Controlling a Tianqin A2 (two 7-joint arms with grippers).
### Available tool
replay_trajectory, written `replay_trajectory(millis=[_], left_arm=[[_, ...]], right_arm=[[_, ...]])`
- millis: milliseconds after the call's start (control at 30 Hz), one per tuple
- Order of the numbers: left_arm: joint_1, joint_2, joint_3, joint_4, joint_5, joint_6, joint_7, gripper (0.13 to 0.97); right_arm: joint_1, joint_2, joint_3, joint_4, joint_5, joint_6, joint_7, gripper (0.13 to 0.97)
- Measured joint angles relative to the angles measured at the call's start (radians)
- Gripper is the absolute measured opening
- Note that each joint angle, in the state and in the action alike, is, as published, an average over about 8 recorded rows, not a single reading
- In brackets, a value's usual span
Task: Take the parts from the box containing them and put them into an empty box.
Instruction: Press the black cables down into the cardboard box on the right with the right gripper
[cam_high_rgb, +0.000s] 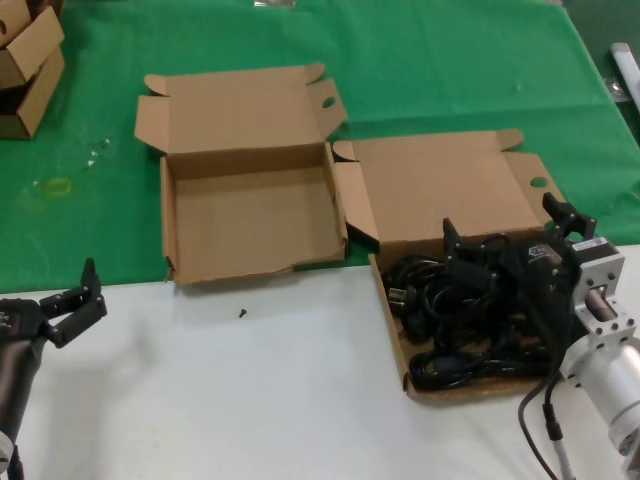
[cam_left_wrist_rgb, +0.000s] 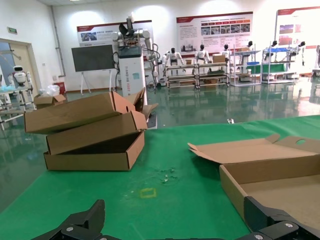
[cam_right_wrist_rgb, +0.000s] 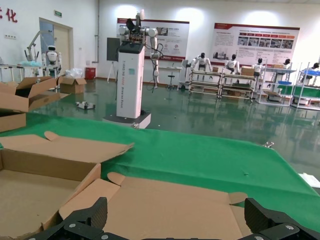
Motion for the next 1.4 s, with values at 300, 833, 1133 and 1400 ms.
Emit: replay_trajectory(millis=[300, 833, 1133, 1400], left_arm=[[0.0, 0.0, 0.0, 0.0, 0.0, 0.0, 0.0, 0.966], [0.0, 0.0, 0.0, 0.0, 0.0, 0.0, 0.0, 0.954], [0.0, 0.0, 0.0, 0.0, 0.0, 0.0, 0.0, 0.935], [0.0, 0.0, 0.0, 0.0, 0.0, 0.0, 0.0, 0.832]], right_arm=[[0.0, 0.0, 0.0, 0.0, 0.0, 0.0, 0.0, 0.966], [0.0, 0.0, 0.0, 0.0, 0.0, 0.0, 0.0, 0.966], [-0.001, 0.002, -0.003, 0.002, -0.001, 0.004, 0.0, 0.966], [-0.005, 0.073, -0.072, 0.028, 0.033, 0.053, -0.014, 0.966]])
